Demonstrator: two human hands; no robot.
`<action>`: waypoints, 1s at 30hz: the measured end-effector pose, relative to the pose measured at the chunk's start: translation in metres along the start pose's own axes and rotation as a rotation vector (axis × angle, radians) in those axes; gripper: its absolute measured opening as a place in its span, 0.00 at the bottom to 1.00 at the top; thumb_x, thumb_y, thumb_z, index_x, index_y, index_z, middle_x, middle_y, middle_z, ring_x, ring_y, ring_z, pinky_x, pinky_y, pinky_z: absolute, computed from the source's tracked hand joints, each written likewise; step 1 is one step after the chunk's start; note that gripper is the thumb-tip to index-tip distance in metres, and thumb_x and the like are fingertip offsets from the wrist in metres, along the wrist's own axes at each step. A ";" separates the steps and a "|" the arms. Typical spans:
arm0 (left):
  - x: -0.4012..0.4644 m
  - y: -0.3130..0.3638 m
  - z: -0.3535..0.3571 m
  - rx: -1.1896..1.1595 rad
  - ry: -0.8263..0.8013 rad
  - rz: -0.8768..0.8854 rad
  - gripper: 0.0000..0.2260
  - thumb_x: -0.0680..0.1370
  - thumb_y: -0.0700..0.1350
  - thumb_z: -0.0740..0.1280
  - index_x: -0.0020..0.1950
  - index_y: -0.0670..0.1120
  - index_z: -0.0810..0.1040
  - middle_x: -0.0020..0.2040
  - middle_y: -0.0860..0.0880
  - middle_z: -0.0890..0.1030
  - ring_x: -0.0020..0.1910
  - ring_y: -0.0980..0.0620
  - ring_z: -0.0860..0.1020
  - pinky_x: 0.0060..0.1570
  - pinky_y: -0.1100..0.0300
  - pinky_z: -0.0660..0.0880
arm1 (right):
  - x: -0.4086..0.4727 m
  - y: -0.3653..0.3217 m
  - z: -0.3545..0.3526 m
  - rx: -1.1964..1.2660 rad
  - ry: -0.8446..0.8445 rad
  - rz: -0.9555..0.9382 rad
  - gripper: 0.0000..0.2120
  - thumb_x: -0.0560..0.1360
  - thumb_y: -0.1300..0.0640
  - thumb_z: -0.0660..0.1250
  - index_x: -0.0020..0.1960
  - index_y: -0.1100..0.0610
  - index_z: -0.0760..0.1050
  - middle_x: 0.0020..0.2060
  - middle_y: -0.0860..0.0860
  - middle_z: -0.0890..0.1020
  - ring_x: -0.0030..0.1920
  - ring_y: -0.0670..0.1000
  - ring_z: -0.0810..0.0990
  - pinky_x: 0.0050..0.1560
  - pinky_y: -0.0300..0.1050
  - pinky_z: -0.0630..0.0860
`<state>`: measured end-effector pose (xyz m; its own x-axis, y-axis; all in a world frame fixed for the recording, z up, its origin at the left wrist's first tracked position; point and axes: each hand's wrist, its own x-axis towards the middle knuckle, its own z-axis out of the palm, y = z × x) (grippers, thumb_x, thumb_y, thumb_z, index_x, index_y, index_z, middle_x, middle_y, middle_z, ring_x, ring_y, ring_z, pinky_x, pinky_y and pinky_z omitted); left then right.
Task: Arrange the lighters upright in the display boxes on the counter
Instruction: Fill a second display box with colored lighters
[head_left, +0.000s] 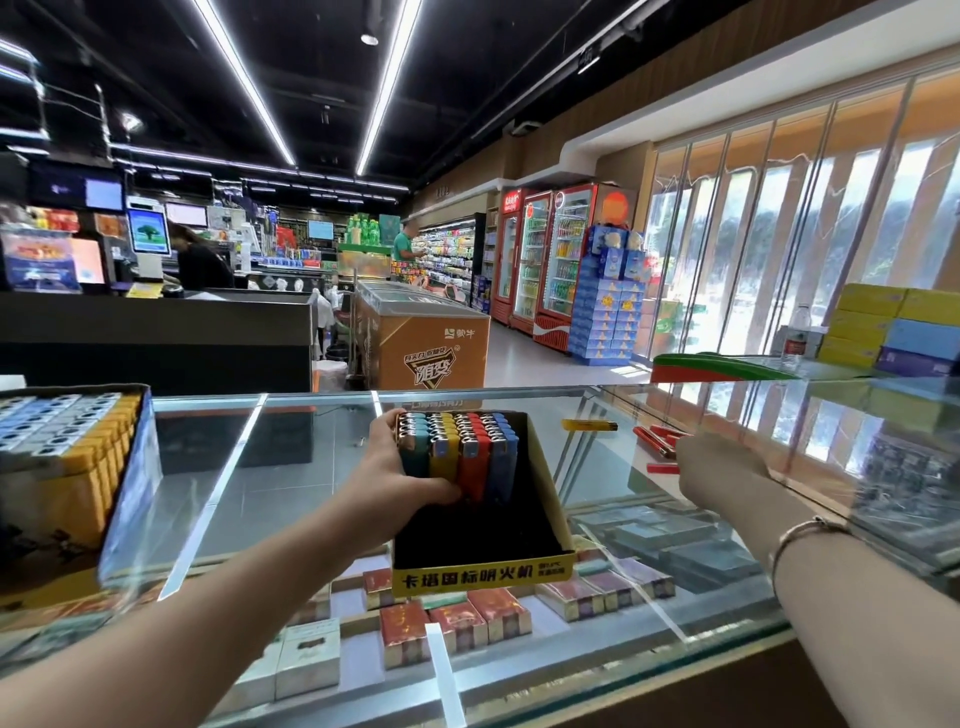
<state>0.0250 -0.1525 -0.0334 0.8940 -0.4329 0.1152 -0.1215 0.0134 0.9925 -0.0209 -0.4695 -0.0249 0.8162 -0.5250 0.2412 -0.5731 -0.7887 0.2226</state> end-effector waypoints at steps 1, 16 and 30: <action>0.001 -0.001 0.000 0.001 -0.006 0.005 0.37 0.68 0.30 0.71 0.65 0.56 0.55 0.52 0.47 0.71 0.48 0.47 0.77 0.30 0.65 0.77 | 0.002 -0.001 0.004 0.019 0.023 0.056 0.16 0.75 0.62 0.61 0.63 0.59 0.71 0.58 0.55 0.73 0.56 0.55 0.74 0.56 0.48 0.74; 0.010 -0.007 -0.002 -0.049 -0.041 0.028 0.36 0.68 0.29 0.71 0.61 0.57 0.57 0.54 0.44 0.73 0.46 0.47 0.79 0.32 0.63 0.77 | 0.048 0.009 0.008 0.276 -0.316 0.038 0.23 0.75 0.58 0.61 0.68 0.62 0.61 0.62 0.57 0.68 0.62 0.57 0.67 0.66 0.50 0.65; 0.014 -0.007 -0.005 -0.055 -0.069 0.008 0.36 0.67 0.30 0.71 0.61 0.57 0.57 0.54 0.45 0.73 0.46 0.47 0.80 0.32 0.63 0.78 | 0.050 0.004 0.010 0.197 -0.139 -0.019 0.20 0.73 0.54 0.67 0.62 0.55 0.67 0.51 0.52 0.77 0.51 0.53 0.76 0.56 0.50 0.75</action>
<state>0.0402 -0.1541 -0.0391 0.8609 -0.4939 0.1221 -0.1031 0.0657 0.9925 0.0179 -0.5019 -0.0211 0.8370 -0.5373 0.1033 -0.5429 -0.8391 0.0344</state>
